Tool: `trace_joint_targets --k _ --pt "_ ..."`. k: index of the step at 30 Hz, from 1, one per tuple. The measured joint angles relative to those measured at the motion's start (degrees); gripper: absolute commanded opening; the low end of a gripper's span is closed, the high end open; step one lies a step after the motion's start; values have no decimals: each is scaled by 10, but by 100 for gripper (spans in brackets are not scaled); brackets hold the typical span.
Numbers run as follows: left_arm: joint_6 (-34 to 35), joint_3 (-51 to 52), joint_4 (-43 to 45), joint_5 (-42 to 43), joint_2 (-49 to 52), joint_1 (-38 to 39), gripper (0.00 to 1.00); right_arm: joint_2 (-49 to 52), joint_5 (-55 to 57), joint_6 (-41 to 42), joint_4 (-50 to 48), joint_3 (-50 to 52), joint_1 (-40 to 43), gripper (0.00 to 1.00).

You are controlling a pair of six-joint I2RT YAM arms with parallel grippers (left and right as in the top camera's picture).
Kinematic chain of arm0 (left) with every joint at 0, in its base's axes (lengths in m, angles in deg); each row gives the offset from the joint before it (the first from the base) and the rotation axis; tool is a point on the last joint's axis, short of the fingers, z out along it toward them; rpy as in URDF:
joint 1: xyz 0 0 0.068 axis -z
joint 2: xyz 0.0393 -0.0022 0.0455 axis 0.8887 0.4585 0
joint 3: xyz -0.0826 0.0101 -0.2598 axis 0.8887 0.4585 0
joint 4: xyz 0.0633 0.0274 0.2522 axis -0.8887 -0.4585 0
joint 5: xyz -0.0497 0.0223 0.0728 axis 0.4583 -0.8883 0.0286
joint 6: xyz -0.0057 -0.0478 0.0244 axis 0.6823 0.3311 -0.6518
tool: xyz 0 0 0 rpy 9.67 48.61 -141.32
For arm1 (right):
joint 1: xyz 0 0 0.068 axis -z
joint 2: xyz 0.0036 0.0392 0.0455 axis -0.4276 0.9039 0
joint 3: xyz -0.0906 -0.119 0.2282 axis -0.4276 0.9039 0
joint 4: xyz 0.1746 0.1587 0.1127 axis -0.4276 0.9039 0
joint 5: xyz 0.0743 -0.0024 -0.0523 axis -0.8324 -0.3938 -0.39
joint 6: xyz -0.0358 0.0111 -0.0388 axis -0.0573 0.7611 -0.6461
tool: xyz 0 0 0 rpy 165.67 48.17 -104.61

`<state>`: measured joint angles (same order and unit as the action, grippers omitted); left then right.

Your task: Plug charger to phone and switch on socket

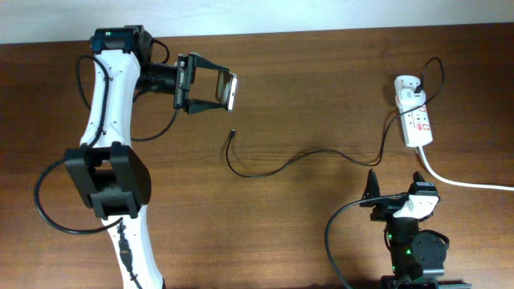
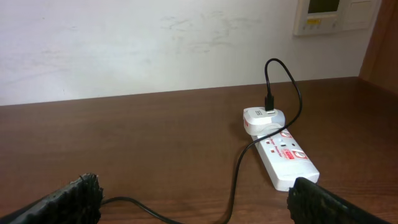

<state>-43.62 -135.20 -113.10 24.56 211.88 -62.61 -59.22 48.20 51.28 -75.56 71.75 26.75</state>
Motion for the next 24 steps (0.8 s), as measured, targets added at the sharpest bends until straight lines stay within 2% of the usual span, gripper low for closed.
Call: trace_joint_targets --k 18,24 --pt "0 0 0 0 0 -1 0 0 0 0 0 0 0 99" --pt "0 0 0 0 0 -24 0 0 0 0 0 0 0 99"
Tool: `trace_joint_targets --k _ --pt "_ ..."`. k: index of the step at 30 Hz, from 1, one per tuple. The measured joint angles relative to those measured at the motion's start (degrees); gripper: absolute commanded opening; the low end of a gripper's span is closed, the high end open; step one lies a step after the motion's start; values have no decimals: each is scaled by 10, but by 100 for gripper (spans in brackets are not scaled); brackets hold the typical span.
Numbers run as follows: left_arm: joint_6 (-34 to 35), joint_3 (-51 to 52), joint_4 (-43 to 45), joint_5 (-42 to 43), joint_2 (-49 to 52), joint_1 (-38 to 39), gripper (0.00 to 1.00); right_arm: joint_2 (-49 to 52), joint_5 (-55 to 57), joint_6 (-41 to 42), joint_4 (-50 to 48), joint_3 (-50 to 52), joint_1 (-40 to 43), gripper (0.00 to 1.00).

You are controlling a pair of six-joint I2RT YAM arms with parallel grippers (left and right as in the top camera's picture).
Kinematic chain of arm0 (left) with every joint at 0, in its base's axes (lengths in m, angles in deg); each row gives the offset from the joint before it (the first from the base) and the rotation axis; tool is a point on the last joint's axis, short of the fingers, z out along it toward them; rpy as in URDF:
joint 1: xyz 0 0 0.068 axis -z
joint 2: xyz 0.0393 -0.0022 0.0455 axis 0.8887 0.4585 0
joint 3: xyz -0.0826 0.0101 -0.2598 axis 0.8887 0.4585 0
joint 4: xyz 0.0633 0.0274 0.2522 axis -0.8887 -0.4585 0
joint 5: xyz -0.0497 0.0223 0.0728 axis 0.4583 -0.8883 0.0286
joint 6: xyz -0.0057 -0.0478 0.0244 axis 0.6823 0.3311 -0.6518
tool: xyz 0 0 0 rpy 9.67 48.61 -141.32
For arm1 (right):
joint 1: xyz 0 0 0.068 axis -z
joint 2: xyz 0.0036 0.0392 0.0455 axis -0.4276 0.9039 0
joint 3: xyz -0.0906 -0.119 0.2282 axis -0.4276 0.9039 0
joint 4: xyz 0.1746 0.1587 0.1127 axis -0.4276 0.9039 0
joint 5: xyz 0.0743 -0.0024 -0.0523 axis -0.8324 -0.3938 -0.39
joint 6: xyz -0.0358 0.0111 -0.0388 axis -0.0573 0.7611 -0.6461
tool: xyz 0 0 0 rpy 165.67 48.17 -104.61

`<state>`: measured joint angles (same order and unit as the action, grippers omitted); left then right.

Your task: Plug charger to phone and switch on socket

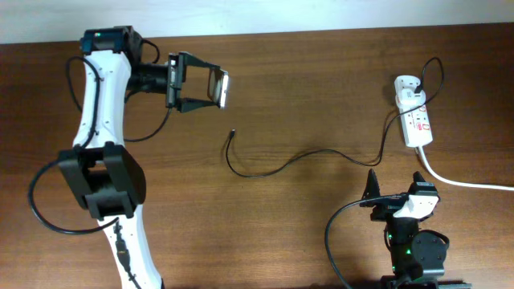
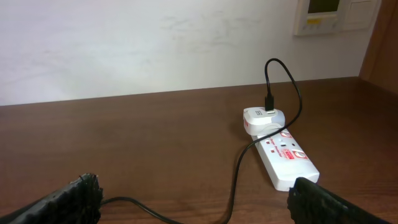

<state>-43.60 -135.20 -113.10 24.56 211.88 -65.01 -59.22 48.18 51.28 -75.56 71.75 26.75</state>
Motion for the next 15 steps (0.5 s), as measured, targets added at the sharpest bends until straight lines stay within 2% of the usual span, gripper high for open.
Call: trace_joint_targets --k 5,15 --pt "0 0 0 0 0 -10 0 0 0 0 0 0 0 99" --pt "0 0 0 -68 0 -10 0 0 0 0 0 0 0 99"
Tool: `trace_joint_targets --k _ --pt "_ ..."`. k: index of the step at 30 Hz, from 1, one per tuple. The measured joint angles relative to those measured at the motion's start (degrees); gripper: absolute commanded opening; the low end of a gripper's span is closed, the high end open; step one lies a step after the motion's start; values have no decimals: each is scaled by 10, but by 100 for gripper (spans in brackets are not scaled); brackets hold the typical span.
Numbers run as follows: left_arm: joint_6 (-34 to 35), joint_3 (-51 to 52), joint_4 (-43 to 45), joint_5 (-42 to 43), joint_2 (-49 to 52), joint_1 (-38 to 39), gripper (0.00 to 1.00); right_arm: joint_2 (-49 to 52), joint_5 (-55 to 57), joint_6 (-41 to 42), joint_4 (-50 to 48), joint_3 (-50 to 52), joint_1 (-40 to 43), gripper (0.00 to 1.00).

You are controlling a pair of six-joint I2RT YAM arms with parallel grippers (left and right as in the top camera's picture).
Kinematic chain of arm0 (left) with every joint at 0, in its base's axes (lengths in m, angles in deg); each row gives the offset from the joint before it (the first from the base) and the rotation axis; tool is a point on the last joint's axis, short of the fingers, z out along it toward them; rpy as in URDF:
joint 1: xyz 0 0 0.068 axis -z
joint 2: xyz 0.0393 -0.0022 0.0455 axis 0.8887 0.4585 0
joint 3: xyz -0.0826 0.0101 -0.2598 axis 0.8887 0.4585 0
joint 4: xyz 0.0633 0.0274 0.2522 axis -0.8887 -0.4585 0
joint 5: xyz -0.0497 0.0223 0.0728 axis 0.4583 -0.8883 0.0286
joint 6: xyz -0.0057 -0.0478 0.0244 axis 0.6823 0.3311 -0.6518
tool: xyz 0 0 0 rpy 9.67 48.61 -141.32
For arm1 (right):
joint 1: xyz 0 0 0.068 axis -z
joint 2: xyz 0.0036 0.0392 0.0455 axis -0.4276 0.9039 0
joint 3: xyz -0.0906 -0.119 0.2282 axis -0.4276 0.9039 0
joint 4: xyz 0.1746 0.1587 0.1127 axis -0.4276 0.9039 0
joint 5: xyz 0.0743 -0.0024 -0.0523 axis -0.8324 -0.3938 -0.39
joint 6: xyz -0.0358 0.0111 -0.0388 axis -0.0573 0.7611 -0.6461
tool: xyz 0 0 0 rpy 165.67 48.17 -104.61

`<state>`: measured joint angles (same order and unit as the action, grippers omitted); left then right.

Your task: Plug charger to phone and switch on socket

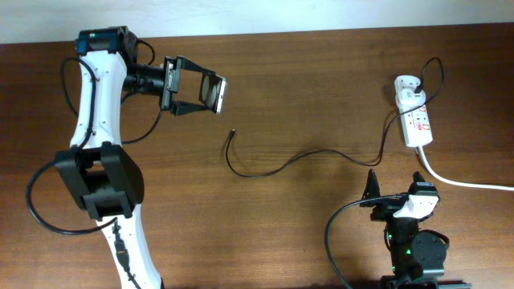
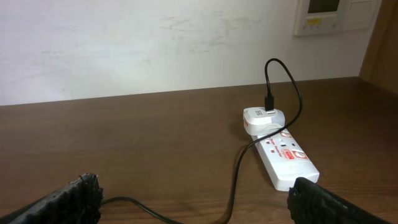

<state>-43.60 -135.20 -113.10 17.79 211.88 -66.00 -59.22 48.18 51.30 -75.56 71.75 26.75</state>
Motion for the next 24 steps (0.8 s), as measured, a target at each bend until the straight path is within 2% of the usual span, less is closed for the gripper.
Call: trace_joint_targets --k 19,24 --pt "0 0 0 -220 0 74 0 0 -4 0 0 0 0 99" --pt "0 0 0 -304 0 82 0 0 -52 0 0 0 0 99"
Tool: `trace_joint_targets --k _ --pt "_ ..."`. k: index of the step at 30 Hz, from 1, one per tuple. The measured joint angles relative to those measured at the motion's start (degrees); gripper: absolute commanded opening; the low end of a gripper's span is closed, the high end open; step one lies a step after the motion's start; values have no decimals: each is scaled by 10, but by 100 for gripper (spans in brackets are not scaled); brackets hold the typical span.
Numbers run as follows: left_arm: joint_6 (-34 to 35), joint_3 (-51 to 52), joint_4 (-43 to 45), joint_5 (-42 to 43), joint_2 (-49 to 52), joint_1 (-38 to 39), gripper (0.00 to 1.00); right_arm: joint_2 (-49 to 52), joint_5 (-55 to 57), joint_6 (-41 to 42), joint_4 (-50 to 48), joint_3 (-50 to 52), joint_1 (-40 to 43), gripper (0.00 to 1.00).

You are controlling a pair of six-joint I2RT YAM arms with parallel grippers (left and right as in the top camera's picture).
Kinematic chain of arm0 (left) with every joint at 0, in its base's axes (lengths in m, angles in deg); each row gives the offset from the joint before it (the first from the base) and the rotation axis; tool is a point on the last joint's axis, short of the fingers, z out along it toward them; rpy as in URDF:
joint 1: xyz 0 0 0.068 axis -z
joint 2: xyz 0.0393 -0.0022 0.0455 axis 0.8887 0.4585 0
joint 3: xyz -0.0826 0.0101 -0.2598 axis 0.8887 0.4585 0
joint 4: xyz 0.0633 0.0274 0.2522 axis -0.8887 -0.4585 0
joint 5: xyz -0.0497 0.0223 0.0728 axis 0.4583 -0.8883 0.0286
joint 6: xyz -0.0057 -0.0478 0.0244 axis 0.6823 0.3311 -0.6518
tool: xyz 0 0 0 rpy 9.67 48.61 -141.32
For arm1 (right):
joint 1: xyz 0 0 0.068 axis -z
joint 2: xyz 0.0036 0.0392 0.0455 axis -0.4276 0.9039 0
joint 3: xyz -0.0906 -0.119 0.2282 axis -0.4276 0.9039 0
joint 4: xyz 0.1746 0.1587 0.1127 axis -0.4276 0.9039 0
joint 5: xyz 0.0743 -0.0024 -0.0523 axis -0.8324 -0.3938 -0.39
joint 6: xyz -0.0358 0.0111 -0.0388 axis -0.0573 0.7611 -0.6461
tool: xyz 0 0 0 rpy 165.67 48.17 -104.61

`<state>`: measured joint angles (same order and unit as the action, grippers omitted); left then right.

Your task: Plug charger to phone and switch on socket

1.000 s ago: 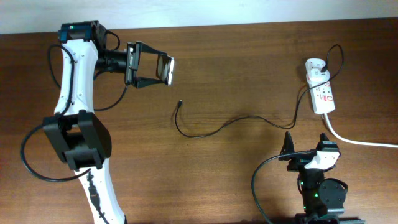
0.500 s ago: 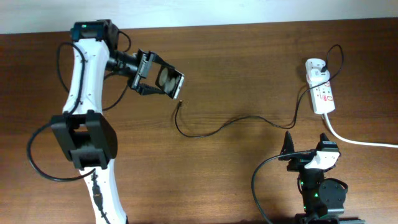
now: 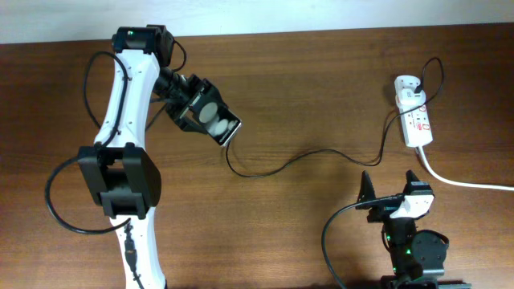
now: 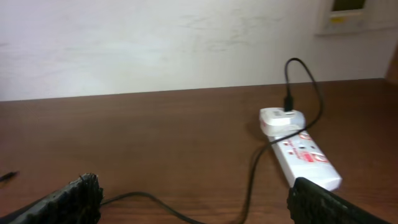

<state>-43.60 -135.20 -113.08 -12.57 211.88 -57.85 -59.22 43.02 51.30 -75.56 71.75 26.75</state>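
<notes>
My left gripper [image 3: 207, 117] is shut on the dark phone [image 3: 222, 128], which it holds tilted over the table's left-centre. The phone's lower corner sits right above the free end of the thin black charger cable [image 3: 273, 167]; I cannot make out the plug tip there. From there the cable runs right to the white adapter [image 3: 407, 85] [image 4: 279, 121], which is plugged into the white power strip [image 3: 418, 124] [image 4: 305, 159]. My right gripper [image 3: 390, 187] [image 4: 196, 205] is open and empty near the front edge, a short way before the strip, with the cable [image 4: 247, 186] passing between its fingers [image 4: 69, 200].
A white mains lead [image 3: 466, 183] leaves the strip toward the right edge. A pale wall [image 4: 155, 43] stands behind the table's far edge. The left arm's own black cables [image 3: 64, 217] loop at the left.
The left gripper has brought the phone down and to the right and has turned it, so it now sits at the cable's free end. The right gripper has swung slightly left, still open.
The left gripper held the phone high at the back left and was a little further left at each earlier moment. Now the phone is down by the cable's free end. The right gripper stayed open at the front and only now has turned slightly.
</notes>
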Motion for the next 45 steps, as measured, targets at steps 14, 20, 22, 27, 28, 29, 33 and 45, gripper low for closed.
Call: trace_joint_targets --k 14,20,22,27,28,29,33,45 --pt "-41 0 2 -136 0 18 0 186 -285 144 -12 -44 0 99" --pt "-41 2 17 -137 0 47 0 381 -374 154 49 -224 0 99" --pt "-42 3 23 -137 0 49 0 438 -402 155 84 -279 0 99" --pt "-42 3 61 -139 0 49 0 591 -504 134 208 -424 0 99" --pt "-42 4 70 -139 0 49 0 616 -525 121 230 -451 0 99" --pt "-42 4 74 -139 0 49 0 633 -540 115 247 -471 0 99" --pt "-42 4 78 -127 0 49 0 666 -578 101 233 -492 0 99" --pt "76 4 127 -88 0 119 0 683 -341 219 166 -494 -151 90"
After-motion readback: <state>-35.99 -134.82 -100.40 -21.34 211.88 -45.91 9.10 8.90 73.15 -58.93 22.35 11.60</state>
